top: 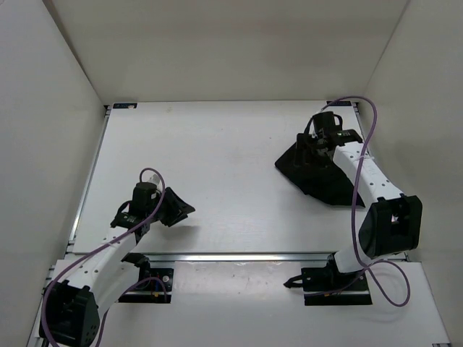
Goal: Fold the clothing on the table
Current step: Grab the skirt from the pile, then move the skirt to the center of the board
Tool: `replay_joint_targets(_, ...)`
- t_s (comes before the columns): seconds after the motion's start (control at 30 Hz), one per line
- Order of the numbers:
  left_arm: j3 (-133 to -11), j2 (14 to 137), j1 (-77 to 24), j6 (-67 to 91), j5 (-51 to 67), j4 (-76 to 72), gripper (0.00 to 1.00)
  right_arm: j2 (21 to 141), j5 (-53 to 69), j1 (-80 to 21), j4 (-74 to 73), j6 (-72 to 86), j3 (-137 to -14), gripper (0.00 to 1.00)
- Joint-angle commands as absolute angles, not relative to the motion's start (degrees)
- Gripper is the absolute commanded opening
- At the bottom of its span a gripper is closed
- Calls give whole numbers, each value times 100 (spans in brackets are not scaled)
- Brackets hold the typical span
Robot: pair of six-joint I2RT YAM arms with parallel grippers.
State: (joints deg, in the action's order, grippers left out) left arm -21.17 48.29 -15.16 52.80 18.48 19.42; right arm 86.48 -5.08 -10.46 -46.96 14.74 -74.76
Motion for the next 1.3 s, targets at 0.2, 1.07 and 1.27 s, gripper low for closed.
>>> replay_joint_targets(0.2,-2083,4650,-1564,5352,1820,1846,54,9111,-194,-10,-3815,1029,-7119,79)
replay_joint_targets(1.07,-4472,5958,-484,4869,2276,2029,54,8862,2725,-1143,-4965,1371,-9681,34)
replay_joint_targets(1.27,-4457,6064,-553,4983,2373,1838,55,7489,2216,-343,-4789,1223,-7350,61)
